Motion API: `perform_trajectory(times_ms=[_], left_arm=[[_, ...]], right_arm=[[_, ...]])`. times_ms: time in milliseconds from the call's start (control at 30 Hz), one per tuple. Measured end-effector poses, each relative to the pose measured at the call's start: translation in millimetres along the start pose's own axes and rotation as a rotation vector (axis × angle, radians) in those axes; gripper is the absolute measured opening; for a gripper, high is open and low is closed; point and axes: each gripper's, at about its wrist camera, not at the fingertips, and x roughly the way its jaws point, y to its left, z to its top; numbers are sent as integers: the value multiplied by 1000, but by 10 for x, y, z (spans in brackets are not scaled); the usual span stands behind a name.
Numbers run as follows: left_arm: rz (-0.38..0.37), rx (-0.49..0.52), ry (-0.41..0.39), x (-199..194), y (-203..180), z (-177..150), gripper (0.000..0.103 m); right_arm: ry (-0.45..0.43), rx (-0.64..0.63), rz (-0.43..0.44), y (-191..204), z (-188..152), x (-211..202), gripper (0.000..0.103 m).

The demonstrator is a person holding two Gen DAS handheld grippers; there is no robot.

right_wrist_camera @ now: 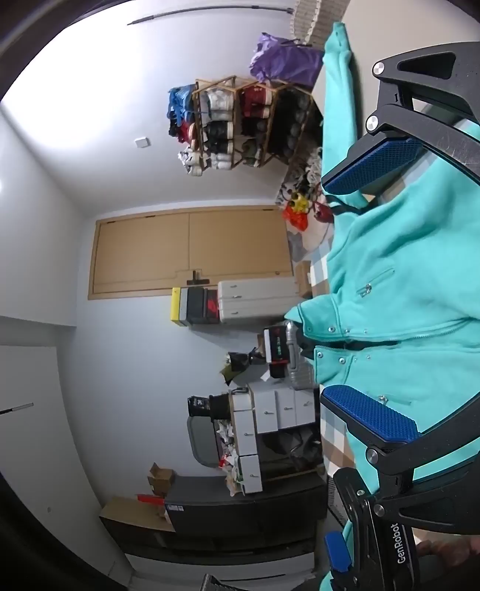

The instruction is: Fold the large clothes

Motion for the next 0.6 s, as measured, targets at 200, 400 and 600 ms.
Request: perform_trajectory(times_ms=[200, 400, 600], left_arm=[[0, -17, 8, 14, 21, -27, 102], [4, -12, -5, -1, 34, -21, 102], [6, -6, -10, 0, 41, -6, 102]], right_arm=[[0, 1, 2, 2, -8, -3, 103], [-4, -5, -1, 21, -15, -12, 103], [-4, -4, -1, 24, -21, -3, 103]])
